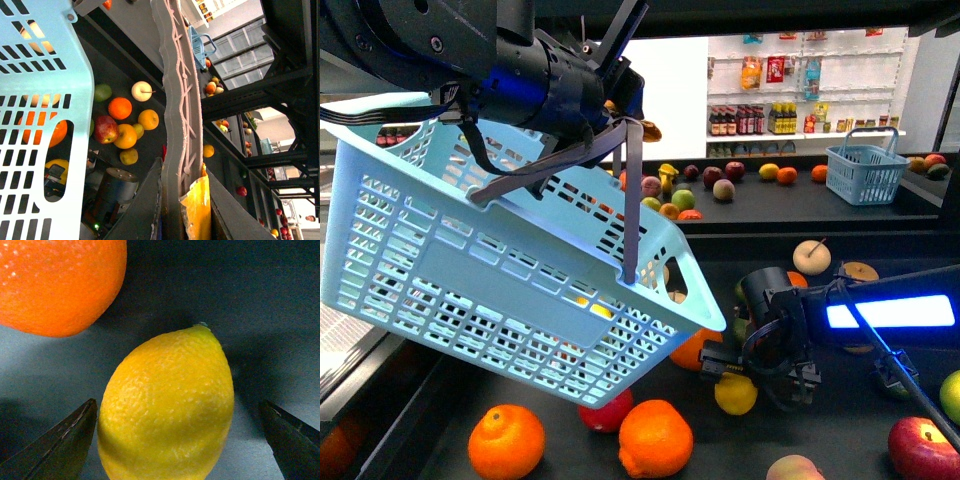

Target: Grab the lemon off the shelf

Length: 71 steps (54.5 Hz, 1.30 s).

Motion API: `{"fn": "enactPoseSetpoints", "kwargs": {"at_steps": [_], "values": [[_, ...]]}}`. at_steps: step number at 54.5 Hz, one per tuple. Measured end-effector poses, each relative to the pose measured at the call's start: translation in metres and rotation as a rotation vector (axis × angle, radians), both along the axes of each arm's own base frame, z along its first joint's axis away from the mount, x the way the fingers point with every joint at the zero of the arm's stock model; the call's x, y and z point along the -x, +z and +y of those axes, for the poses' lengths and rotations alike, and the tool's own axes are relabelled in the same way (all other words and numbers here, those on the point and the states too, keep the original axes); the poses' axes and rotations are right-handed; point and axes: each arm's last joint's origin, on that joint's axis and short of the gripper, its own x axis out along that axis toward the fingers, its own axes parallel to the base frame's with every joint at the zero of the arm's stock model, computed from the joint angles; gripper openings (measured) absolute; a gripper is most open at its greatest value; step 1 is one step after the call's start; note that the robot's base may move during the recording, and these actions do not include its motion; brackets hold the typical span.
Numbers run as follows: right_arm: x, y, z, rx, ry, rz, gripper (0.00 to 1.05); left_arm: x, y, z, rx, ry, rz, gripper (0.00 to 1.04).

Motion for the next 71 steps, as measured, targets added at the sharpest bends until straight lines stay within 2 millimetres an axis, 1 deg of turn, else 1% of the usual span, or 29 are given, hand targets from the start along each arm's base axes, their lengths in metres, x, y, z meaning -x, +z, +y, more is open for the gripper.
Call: {"fn": "enactPoseSetpoints", "kwargs": {"at_steps": [3, 5, 7, 10, 14, 19, 31, 36, 41, 43, 45, 48, 50, 51, 53, 54, 59, 61, 63, 67, 69, 71], "values": [[-0.001, -0.001, 0.001, 0.003, 0.002, -0.001, 0.97, 0.0, 0.0, 0.0, 0.0, -0.001, 0.0, 0.14], [-0.001, -0.002, 0.001, 0.004, 0.004, -0.004, 0.94, 0.0, 0.0, 0.0, 0.0, -0.001, 0.0, 0.14], [-0.002, -0.002, 0.002, 0.004, 0.005, -0.007, 0.89, 0.0, 0.0, 0.0, 0.0, -0.001, 0.0, 0.14], [-0.002, -0.003, 0.002, 0.002, 0.009, -0.009, 0.79, 0.0, 0.0, 0.0, 0.0, 0.0, 0.0, 0.14], [-0.002, -0.003, 0.004, 0.006, 0.014, -0.013, 0.71, 0.0, 0.0, 0.0, 0.0, 0.0, 0.0, 0.14], [-0.001, -0.006, 0.003, 0.006, 0.014, -0.013, 0.71, 0.0, 0.0, 0.0, 0.0, 0.0, 0.0, 0.14], [0.005, -0.003, 0.001, 0.001, 0.015, -0.005, 0.7, 0.0, 0.0, 0.0, 0.0, 0.0, 0.0, 0.14], [0.01, 0.002, -0.004, -0.009, 0.014, -0.006, 0.7, 0.0, 0.0, 0.0, 0.0, 0.0, 0.0, 0.14], [0.015, 0.015, -0.013, -0.005, -0.001, -0.026, 0.69, 0.0, 0.0, 0.0, 0.0, -0.001, 0.0, 0.14], [0.017, 0.023, -0.018, -0.017, -0.004, -0.039, 0.68, 0.0, 0.0, 0.0, 0.0, 0.0, 0.0, 0.14], [0.02, 0.035, -0.026, -0.021, -0.014, -0.064, 0.67, 0.0, 0.0, 0.0, 0.0, 0.0, 0.0, 0.14], [0.025, 0.06, -0.038, -0.031, -0.029, -0.112, 0.66, 0.0, 0.0, 0.0, 0.0, 0.0, 0.0, 0.14], [0.031, 0.083, -0.05, -0.04, -0.043, -0.154, 0.66, 0.0, 0.0, 0.0, 0.0, 0.0, 0.0, 0.14], [0.032, 0.088, -0.052, -0.041, -0.046, -0.164, 0.66, 0.0, 0.0, 0.0, 0.0, 0.0, 0.0, 0.14], [0.038, 0.106, -0.061, -0.051, -0.055, -0.196, 0.66, 0.0, 0.0, 0.0, 0.0, 0.0, 0.0, 0.14], [0.039, 0.111, -0.063, -0.056, -0.054, -0.208, 0.66, 0.0, 0.0, 0.0, 0.0, 0.0, 0.0, 0.14], [0.058, 0.153, -0.081, -0.093, -0.072, -0.278, 0.66, 0.0, 0.0, 0.0, 0.0, 0.0, 0.0, 0.14], [0.067, 0.169, -0.084, -0.11, -0.075, -0.299, 0.66, 0.0, 0.0, 0.0, 0.0, 0.0, 0.0, 0.14], [0.076, 0.183, -0.083, -0.129, -0.068, -0.318, 0.66, 0.0, 0.0, 0.0, 0.0, -0.001, 0.0, 0.14], [0.091, 0.209, -0.072, -0.183, -0.038, -0.352, 0.66, 0.0, 0.0, 0.0, 0.0, -0.001, 0.0, 0.14], [0.099, 0.227, -0.058, -0.221, -0.009, -0.378, 0.66, 0.0, 0.0, 0.0, 0.0, 0.0, 0.0, 0.14], [0.102, 0.238, -0.045, -0.247, 0.016, -0.395, 0.66, 0.0, 0.0, 0.0, 0.0, 0.0, 0.0, 0.14]]}}
